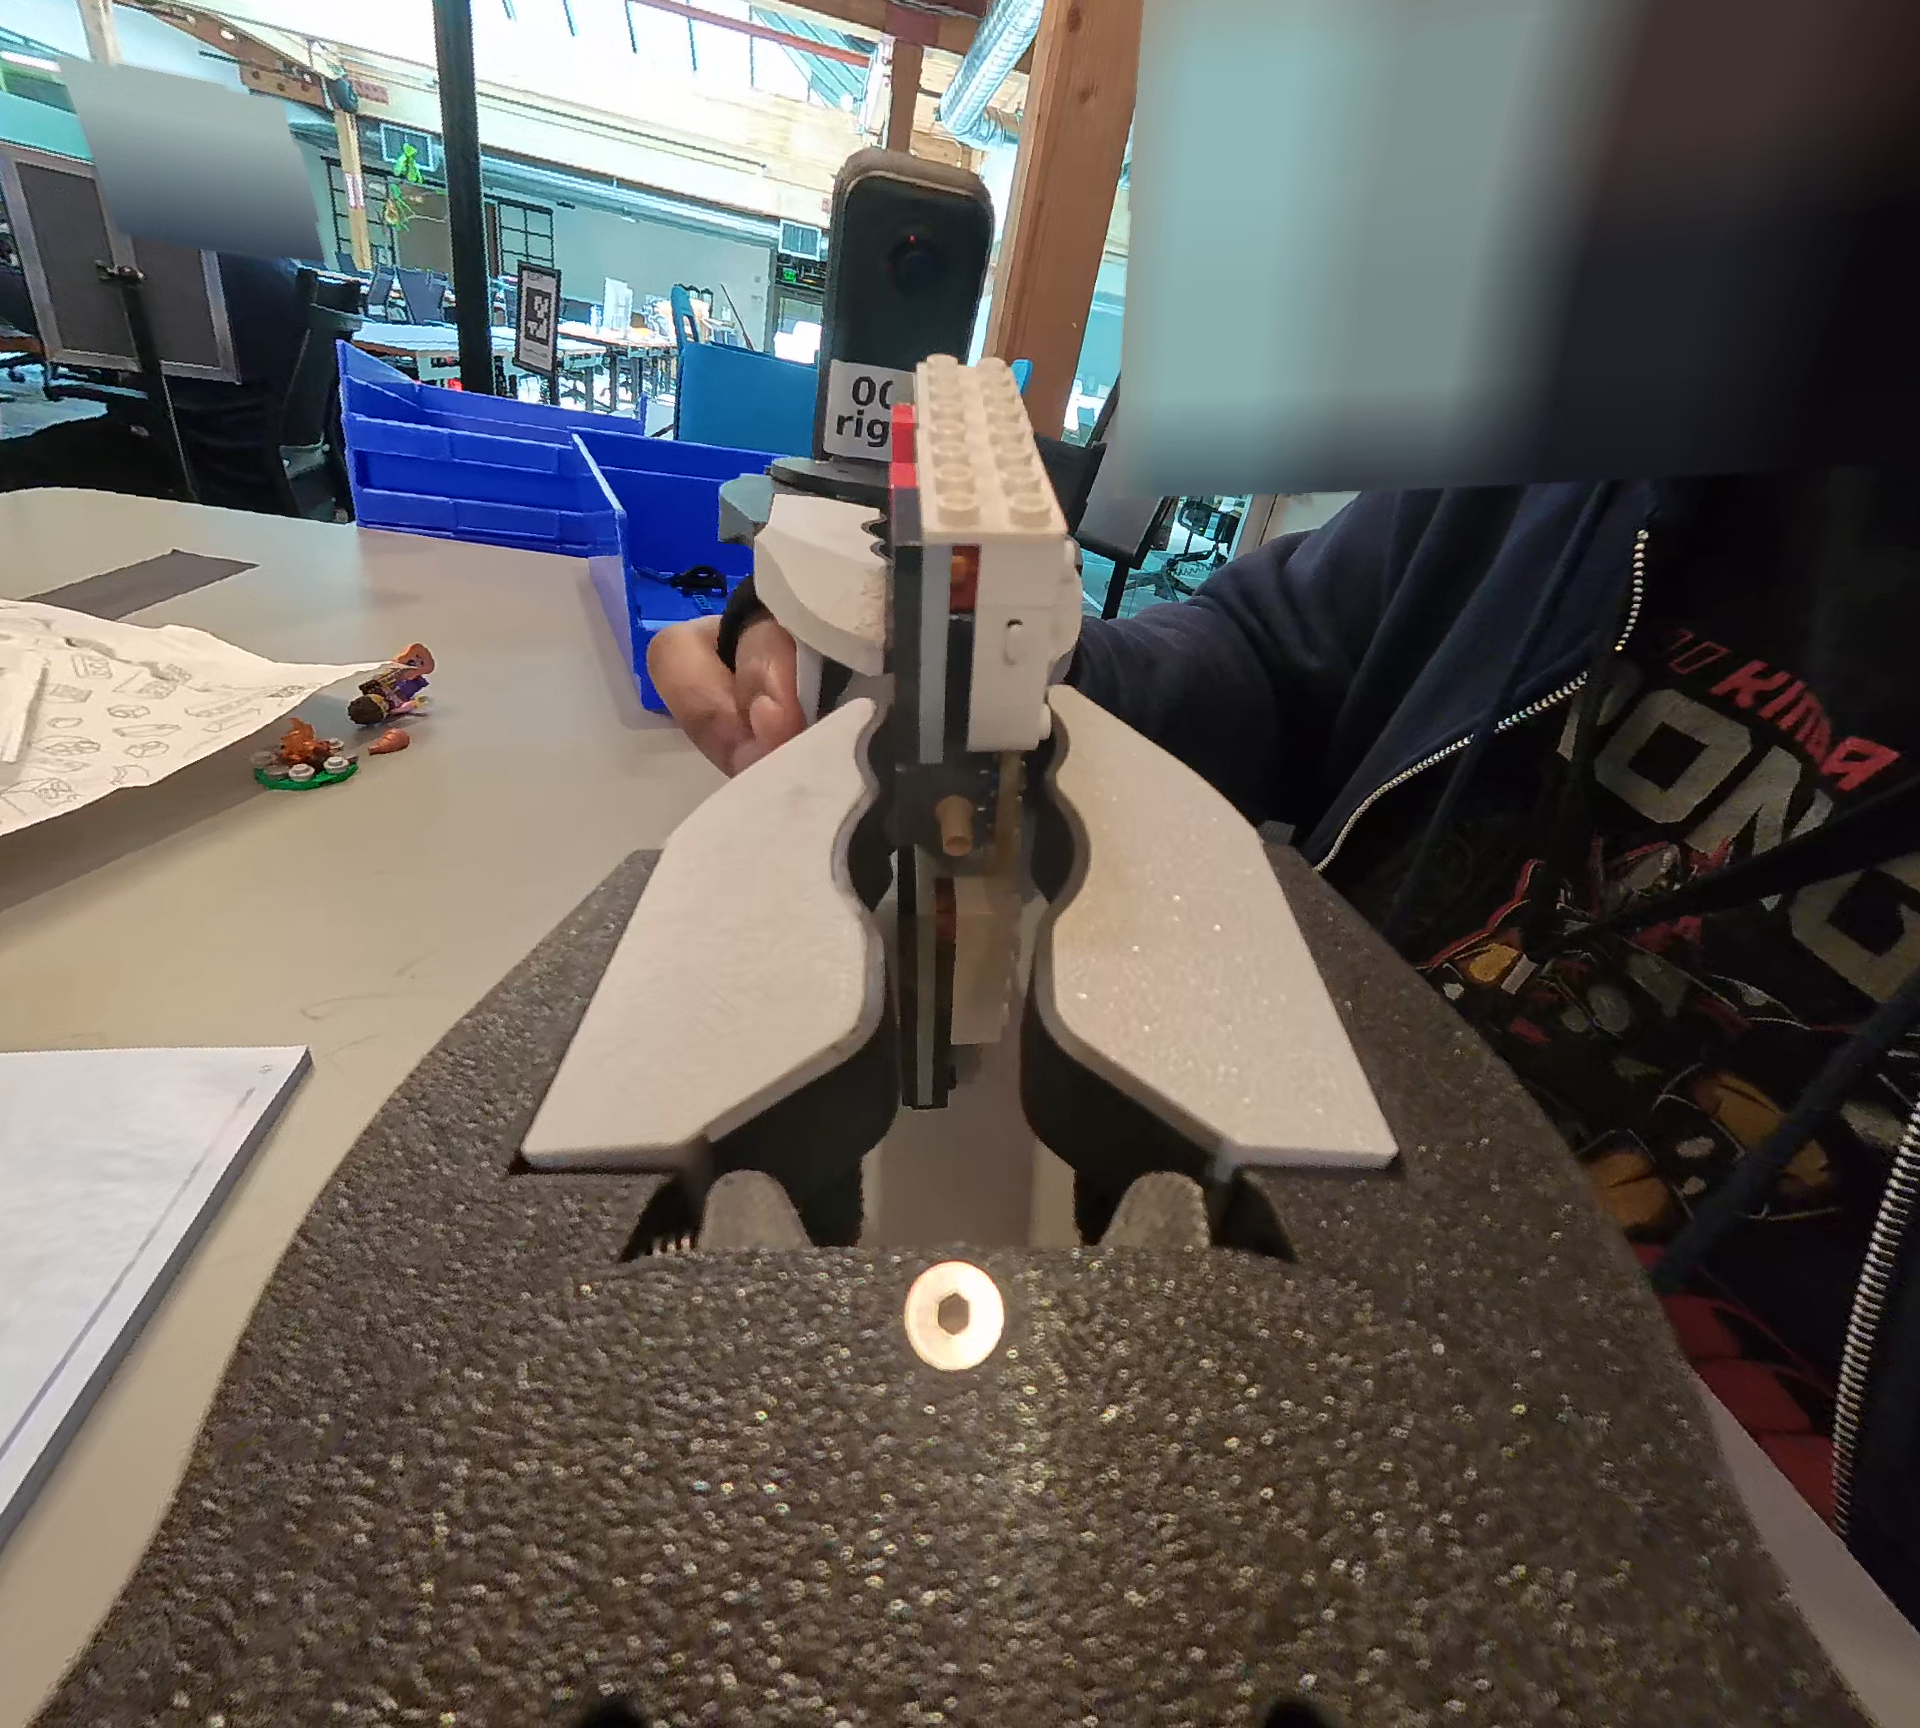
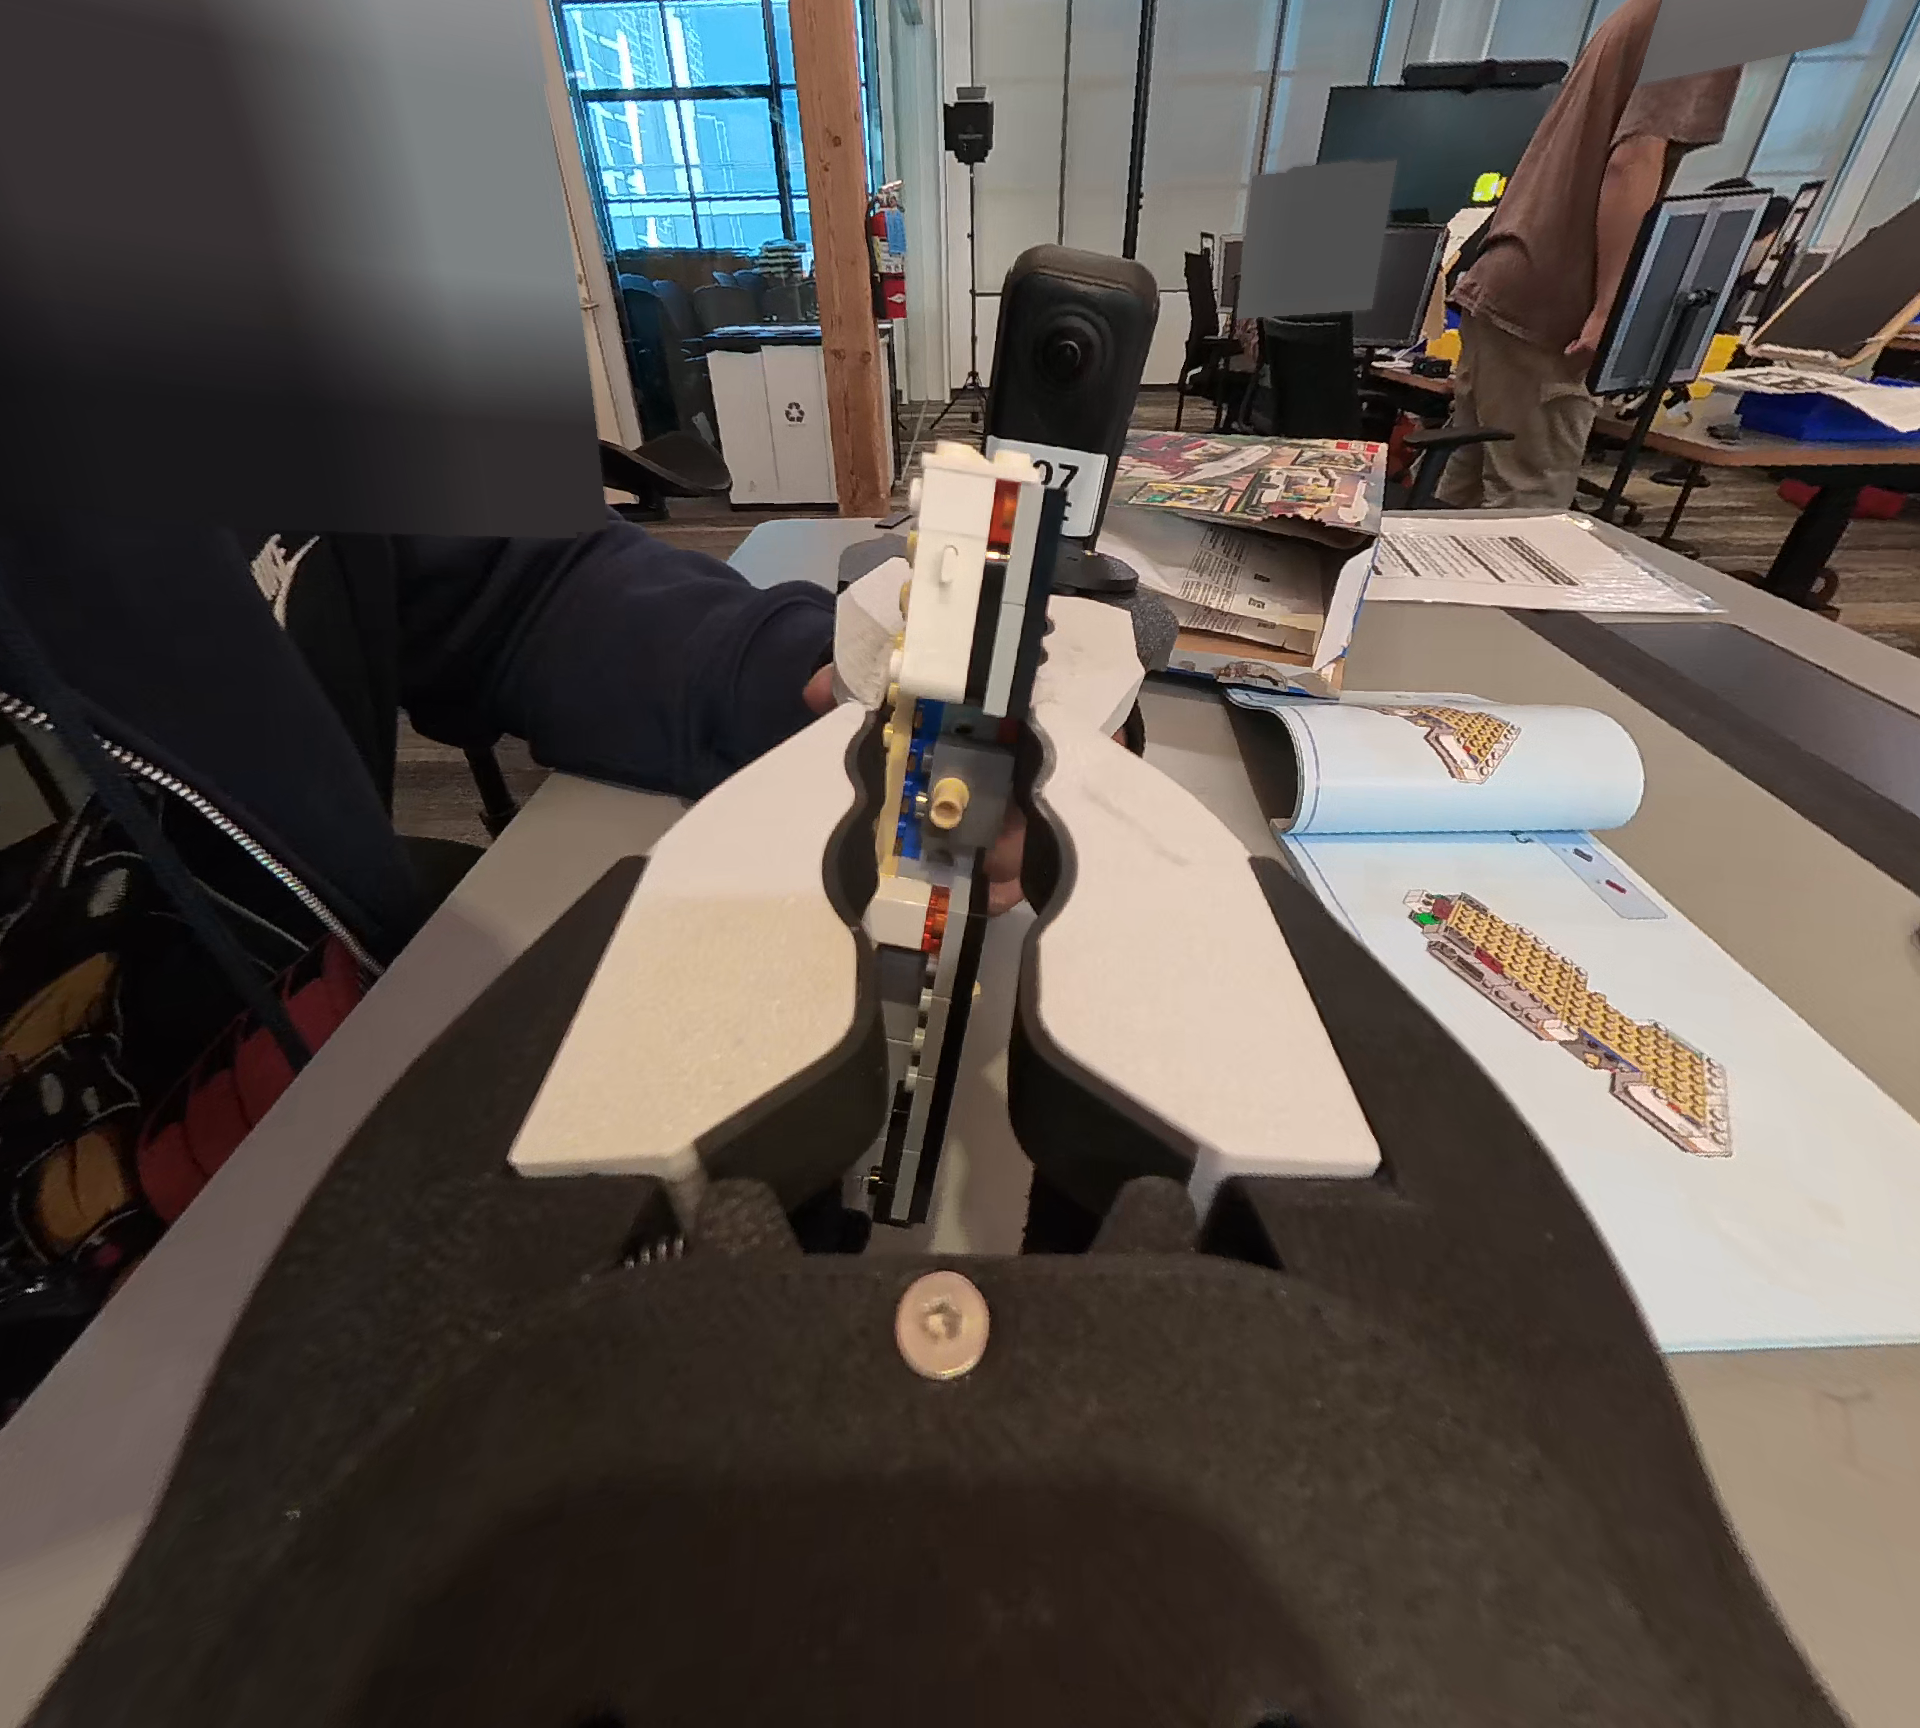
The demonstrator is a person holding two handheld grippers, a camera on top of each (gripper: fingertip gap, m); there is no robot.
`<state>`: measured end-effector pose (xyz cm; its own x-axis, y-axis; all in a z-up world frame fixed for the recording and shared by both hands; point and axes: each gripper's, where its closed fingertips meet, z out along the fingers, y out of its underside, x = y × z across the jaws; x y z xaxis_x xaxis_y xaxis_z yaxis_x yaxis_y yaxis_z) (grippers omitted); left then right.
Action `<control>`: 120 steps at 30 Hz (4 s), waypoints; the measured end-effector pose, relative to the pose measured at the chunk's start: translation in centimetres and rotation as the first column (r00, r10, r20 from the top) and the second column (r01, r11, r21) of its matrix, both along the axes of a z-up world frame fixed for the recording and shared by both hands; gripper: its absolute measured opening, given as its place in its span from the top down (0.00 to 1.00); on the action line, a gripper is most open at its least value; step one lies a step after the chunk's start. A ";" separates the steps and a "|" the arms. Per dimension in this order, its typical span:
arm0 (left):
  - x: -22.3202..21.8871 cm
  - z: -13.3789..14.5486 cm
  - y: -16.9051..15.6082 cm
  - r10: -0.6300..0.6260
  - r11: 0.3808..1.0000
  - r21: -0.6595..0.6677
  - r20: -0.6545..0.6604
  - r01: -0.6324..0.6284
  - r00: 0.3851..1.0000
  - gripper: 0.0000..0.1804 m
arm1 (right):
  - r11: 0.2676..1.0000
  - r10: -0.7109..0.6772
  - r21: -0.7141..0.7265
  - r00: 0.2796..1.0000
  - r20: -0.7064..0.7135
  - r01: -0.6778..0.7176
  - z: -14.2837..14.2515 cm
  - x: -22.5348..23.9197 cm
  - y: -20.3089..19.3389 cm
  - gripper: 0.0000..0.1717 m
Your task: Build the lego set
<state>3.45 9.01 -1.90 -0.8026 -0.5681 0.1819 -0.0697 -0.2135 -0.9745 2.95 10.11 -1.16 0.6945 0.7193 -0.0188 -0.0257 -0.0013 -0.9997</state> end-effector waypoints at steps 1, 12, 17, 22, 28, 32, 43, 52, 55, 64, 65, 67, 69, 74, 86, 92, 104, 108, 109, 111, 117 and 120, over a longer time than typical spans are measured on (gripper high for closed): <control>0.0 0.0 0.0 0.001 1.000 0.000 0.000 -0.001 1.000 0.87 | 1.000 0.000 0.000 1.000 -0.003 0.000 0.0 0.0 0.0 0.86; -0.6 0.5 0.2 -0.026 0.999 -0.030 0.059 0.028 0.998 0.87 | 0.996 -0.075 0.064 0.994 0.082 0.070 0.5 -0.6 0.2 0.85; -1.1 0.9 0.2 -0.032 0.999 -0.017 0.125 0.034 0.992 0.87 | 0.990 -0.106 0.102 0.987 0.117 0.095 0.7 -1.1 0.2 0.85; -1.9 1.3 -0.1 -0.056 0.998 -0.022 0.199 0.062 0.978 0.87 | 0.989 -0.092 0.123 0.989 0.118 0.077 1.1 -1.9 -0.2 0.85; -2.4 1.5 -0.3 -0.078 0.995 -0.037 0.236 0.089 0.969 0.87 | 0.987 -0.090 0.142 0.989 0.120 0.072 1.4 -2.5 -0.4 0.85; -2.6 1.5 -0.5 -0.104 0.992 -0.049 0.230 0.118 0.968 0.87 | 0.986 -0.086 0.153 0.989 0.119 0.067 1.4 -2.7 -0.5 0.85; -2.0 1.0 -0.5 -0.124 0.989 -0.067 0.130 0.133 0.984 0.87 | 0.991 -0.068 0.125 0.995 0.078 0.058 1.1 -2.1 -0.3 0.85; 0.2 1.2 0.1 -0.044 0.988 -0.149 -0.057 0.035 0.997 0.87 | 0.999 -0.022 0.020 0.988 -0.156 0.026 1.2 0.2 0.3 0.86; 0.9 1.1 0.3 -0.023 0.980 -0.199 -0.132 -0.004 0.991 0.87 | 1.000 -0.005 -0.017 0.967 -0.253 0.001 1.1 0.9 0.5 0.86; 1.9 0.6 1.0 0.005 0.957 -0.279 -0.254 -0.078 0.967 0.87 | 0.995 0.005 -0.089 0.920 -0.391 -0.043 0.6 1.9 1.2 0.86; 1.9 0.5 1.0 0.001 0.955 -0.286 -0.264 -0.079 0.965 0.87 | 0.995 0.003 -0.094 0.920 -0.391 -0.043 0.5 1.9 1.3 0.86; 2.1 0.3 1.1 0.001 0.952 -0.295 -0.274 -0.085 0.962 0.87 | 0.993 0.004 -0.108 0.913 -0.407 -0.052 0.4 2.1 1.4 0.85; 2.2 0.2 1.3 0.003 0.947 -0.307 -0.288 -0.095 0.958 0.87 | 0.994 -0.035 -0.110 0.920 -0.390 -0.009 0.2 2.3 1.7 0.85; 2.3 -0.1 1.6 0.018 0.951 -0.290 -0.309 -0.112 0.951 0.87 | 0.991 -0.090 -0.128 0.938 -0.334 0.049 -0.1 2.5 2.0 0.82; 2.8 -1.2 2.2 0.050 0.948 -0.277 -0.362 -0.158 0.931 0.87 | 0.980 -0.112 -0.194 0.927 -0.359 0.043 -1.3 3.1 2.5 0.85; 2.8 -1.2 2.2 0.042 0.945 -0.287 -0.361 -0.154 0.932 0.87 | 0.978 -0.101 -0.208 0.923 -0.371 0.023 -1.4 3.1 2.5 0.86; 3.1 -1.4 3.2 0.080 0.938 -0.289 -0.359 -0.193 0.930 0.87 | 0.962 -0.147 -0.264 0.941 -0.305 0.065 -2.0 3.6 2.8 0.82; 3.1 -1.2 3.3 0.088 0.938 -0.288 -0.335 -0.191 0.938 0.87 | 0.954 -0.134 -0.295 0.954 -0.267 0.052 -2.7 3.1 2.8 0.81; 3.0 -1.1 3.3 0.083 0.939 -0.291 -0.327 -0.184 0.941 0.87 | 0.954 -0.131 -0.297 0.955 -0.267 0.048 -2.8 2.9 2.8 0.82; 2.9 -0.9 3.2 0.077 0.942 -0.289 -0.310 -0.171 0.948 0.87 | 0.958 -0.123 -0.285 0.955 -0.271 0.043 -2.6 2.8 2.7 0.83; 2.4 -0.4 2.8 0.070 0.950 -0.282 -0.231 -0.136 0.970 0.87 | 0.970 -0.109 -0.235 0.968 -0.226 0.054 -2.0 2.4 2.3 0.85; 2.3 -0.2 2.7 0.073 0.957 -0.261 -0.205 -0.126 0.976 0.87 | 0.973 -0.098 -0.226 0.971 -0.220 0.047 -1.9 2.2 2.1 0.85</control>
<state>5.72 11.68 -2.09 -0.6797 -0.5513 0.4838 -0.2135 -0.4823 -0.8496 5.19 12.26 -3.03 0.7036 0.6276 -0.3333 -0.2611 -0.2079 -0.9427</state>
